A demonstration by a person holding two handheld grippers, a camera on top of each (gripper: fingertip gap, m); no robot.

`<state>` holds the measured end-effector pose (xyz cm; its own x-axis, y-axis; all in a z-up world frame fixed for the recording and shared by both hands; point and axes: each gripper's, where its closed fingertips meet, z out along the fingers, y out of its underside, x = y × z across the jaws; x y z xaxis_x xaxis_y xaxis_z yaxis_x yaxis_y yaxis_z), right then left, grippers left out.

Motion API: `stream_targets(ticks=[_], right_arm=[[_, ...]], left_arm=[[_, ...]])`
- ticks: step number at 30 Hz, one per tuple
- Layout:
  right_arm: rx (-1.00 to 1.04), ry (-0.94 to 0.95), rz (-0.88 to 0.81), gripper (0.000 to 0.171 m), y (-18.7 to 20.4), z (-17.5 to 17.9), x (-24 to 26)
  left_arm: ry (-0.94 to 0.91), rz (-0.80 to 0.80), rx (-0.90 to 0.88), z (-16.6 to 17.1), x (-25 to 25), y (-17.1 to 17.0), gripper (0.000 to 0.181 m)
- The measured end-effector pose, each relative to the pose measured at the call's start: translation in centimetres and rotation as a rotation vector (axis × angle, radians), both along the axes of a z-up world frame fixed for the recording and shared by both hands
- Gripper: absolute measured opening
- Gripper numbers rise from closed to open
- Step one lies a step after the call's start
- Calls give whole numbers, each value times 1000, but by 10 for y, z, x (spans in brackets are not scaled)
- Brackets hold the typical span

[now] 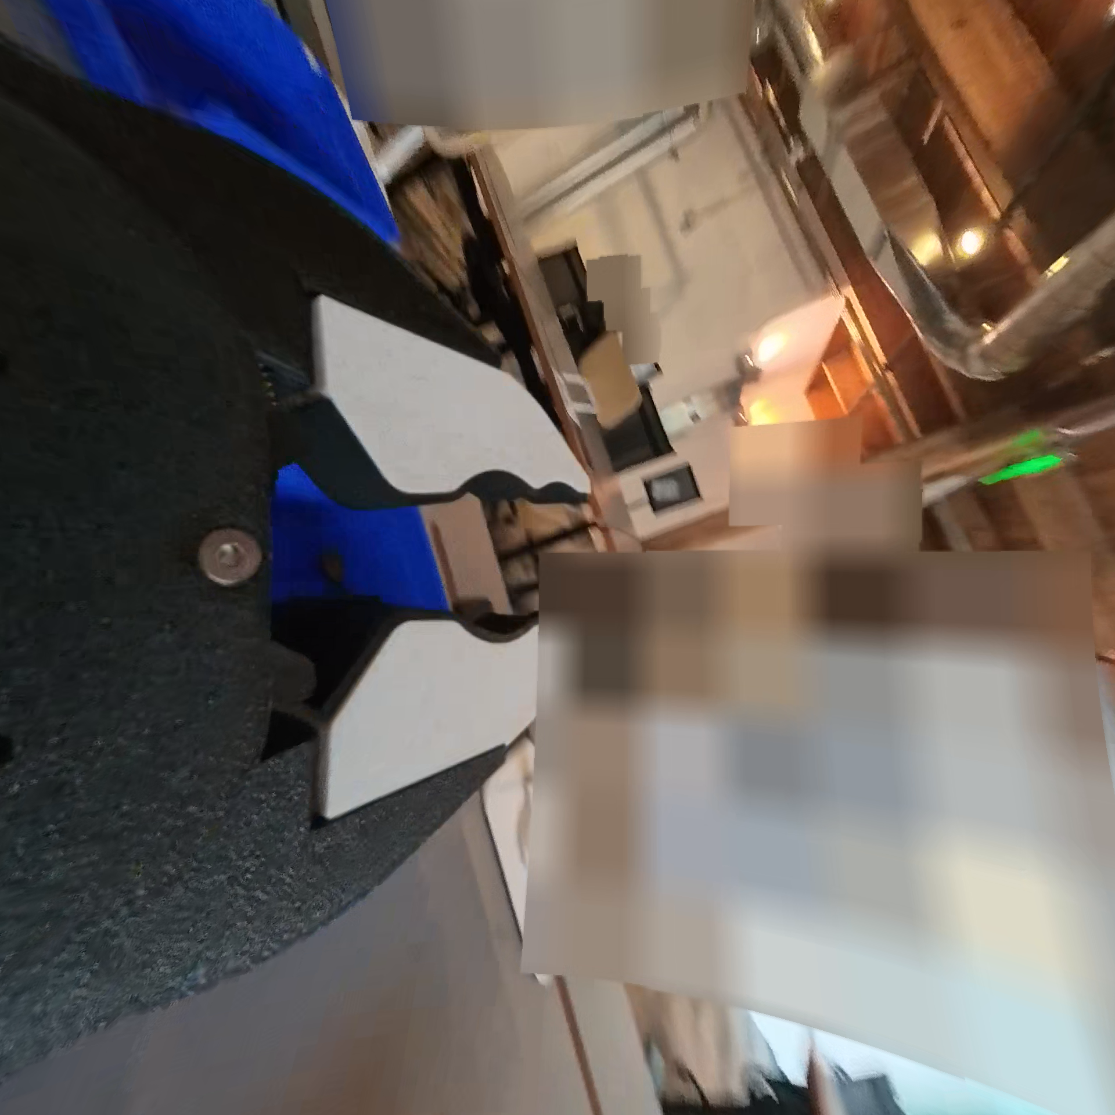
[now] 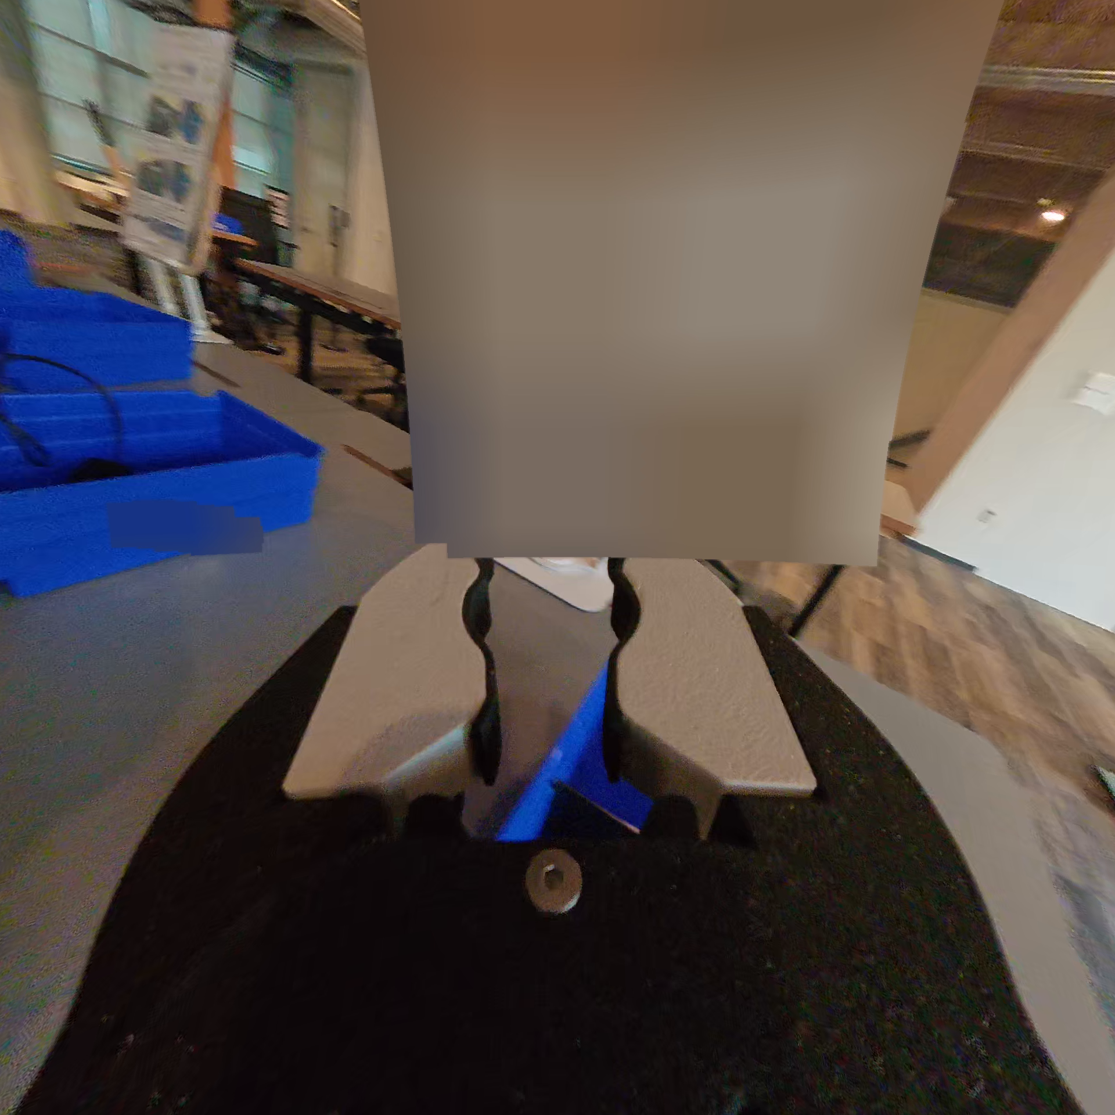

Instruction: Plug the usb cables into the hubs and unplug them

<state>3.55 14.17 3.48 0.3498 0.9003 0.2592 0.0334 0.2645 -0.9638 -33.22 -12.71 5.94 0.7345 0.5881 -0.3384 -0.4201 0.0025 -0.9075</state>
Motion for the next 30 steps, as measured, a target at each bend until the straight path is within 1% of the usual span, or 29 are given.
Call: stream_targets(ticks=[2, 4, 6, 7, 9, 11, 14, 15, 17, 19, 21, 26, 28, 30], right_arm=[[-3, -12, -100, 39, 24, -2, 25], [-23, -27, -202, 46, 48, -6, 52], [-43, -56, -317, 46, 72, -14, 81], [-53, -75, -374, 43, 84, -19, 95], [-89, -114, -438, 36, 100, -32, 118], [-127, -145, -453, 28, 110, -44, 132], [-129, -163, -468, 4, 120, -54, 139], [-124, -176, -462, 1, 121, -58, 138], [-128, -250, -447, 0, 122, -70, 132], [-145, -372, -423, 2, 122, -91, 124], [-176, -513, -386, 6, 120, -116, 113], [-287, -906, -412, 30, 123, -184, 106], [-333, -990, -404, 37, 123, -203, 99], [-382, -1024, -379, 41, 121, -217, 89]], left_arm=[[-38, -120, 110, 11, 15, 2, 24], [-69, -243, 213, 22, 29, 1, 16], [-98, -318, 293, 30, 37, -3, 6], [-98, -335, 322, 33, 39, -5, 0], [-94, -349, 360, 38, 42, -10, 0], [-94, -388, 398, 42, 47, -13, 0], [-42, -459, 513, 54, 57, -23, 0], [-43, -455, 547, 57, 57, -27, 0], [-44, -446, 538, 56, 56, -26, 0], [-32, -450, 482, 52, 58, -19, 0], [-2, -434, 465, 51, 59, -17, 0], [50, -432, 416, 50, 66, -11, 8], [58, -425, 413, 50, 66, -11, 9], [59, -424, 424, 51, 65, -12, 8]])
